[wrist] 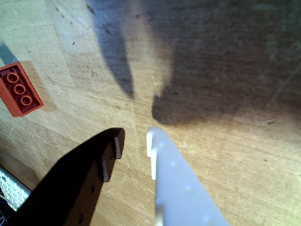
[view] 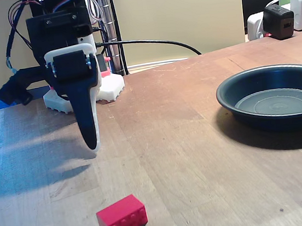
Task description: Grasp a lego block and put it in the bin.
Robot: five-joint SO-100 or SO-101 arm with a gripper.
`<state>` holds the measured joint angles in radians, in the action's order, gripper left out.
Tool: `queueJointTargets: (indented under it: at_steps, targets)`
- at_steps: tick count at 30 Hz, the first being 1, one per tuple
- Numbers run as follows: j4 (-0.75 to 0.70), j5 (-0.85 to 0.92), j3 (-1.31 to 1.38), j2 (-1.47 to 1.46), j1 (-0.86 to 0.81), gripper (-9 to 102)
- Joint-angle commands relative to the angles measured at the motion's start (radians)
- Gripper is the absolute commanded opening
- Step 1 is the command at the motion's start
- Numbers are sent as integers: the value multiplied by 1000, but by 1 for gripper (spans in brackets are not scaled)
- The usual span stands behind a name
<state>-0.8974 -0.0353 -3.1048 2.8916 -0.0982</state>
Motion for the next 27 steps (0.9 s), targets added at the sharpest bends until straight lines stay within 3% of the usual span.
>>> queueJointTargets:
  at_steps: [1, 27]
  targets:
    - [-2, -6, -52, 3, -2, 0]
    - [12, 3, -51, 3, 0, 0]
